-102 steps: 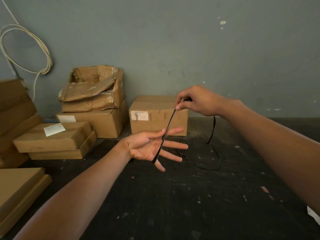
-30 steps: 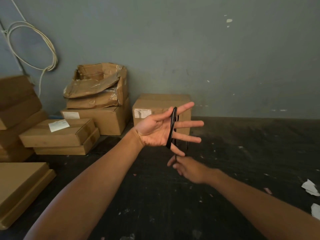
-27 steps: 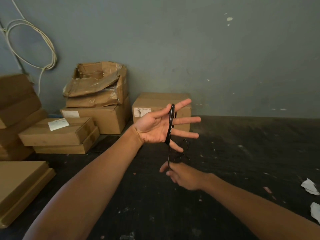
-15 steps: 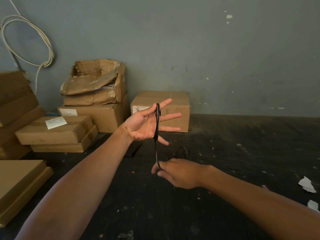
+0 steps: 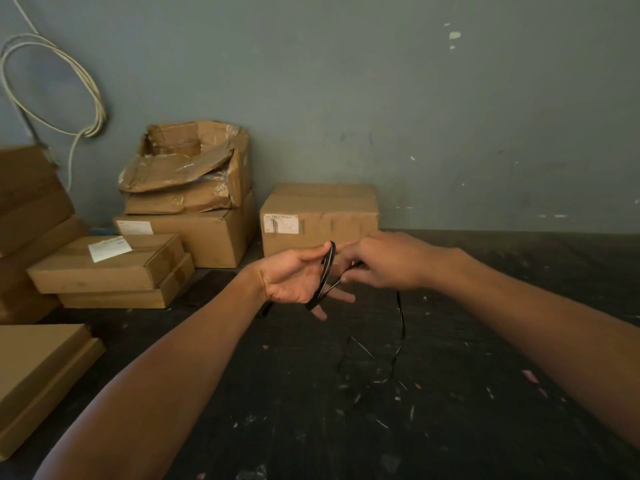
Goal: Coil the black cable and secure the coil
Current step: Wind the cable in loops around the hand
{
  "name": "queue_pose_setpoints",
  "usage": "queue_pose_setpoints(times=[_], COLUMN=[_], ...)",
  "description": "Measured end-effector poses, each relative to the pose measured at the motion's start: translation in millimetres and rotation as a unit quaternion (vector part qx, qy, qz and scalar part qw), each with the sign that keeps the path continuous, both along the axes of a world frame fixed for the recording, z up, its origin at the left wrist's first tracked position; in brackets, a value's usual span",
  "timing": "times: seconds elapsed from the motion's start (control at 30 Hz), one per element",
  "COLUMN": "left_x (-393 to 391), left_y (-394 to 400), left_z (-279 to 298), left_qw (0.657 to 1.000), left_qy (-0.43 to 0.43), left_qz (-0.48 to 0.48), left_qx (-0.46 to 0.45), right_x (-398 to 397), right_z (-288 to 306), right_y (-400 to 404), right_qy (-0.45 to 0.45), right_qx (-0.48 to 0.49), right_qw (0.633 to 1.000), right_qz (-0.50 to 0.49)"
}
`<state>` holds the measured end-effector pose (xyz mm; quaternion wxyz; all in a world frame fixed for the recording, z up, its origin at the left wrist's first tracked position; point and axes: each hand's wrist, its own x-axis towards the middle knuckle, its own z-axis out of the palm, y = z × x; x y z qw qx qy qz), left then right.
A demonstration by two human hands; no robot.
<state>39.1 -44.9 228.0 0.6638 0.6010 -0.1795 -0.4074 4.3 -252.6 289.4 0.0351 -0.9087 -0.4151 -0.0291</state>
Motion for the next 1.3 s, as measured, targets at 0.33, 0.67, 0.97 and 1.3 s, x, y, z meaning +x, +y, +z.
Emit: queue_pose_setpoints(times=[0.33,0.67,0.97,1.3], left_x=[-6.5,-15.9,-19.0,-9.7], left_y=[-14.2,-10.4,-18.4,-18.2], left_z=[14.3,8.8,27.6,53.4], left_qw=[0.997,0.984,0.983,0.972], left_qy=[-0.002,-0.002,-0.006,-0.049], left_qz=[-0.066,-0.144,-0.183,-0.135], left_qx=[0.048,0.1,-0.032,-0.187], right_x=[29.7,48.5,69.6,59.6], right_z=[29.0,33.4,9.8,-24.1], right_y=[-10.2,-24.2,-31.1,-19.0], right_qy=[0.007,0.024,0.05,0.15], right_qx=[0.046,0.108,0.249,0.341], right_qw=[0.998,0.994,0.967,0.928], right_qz=[-0.031,-0.018,-0.022,-0.026])
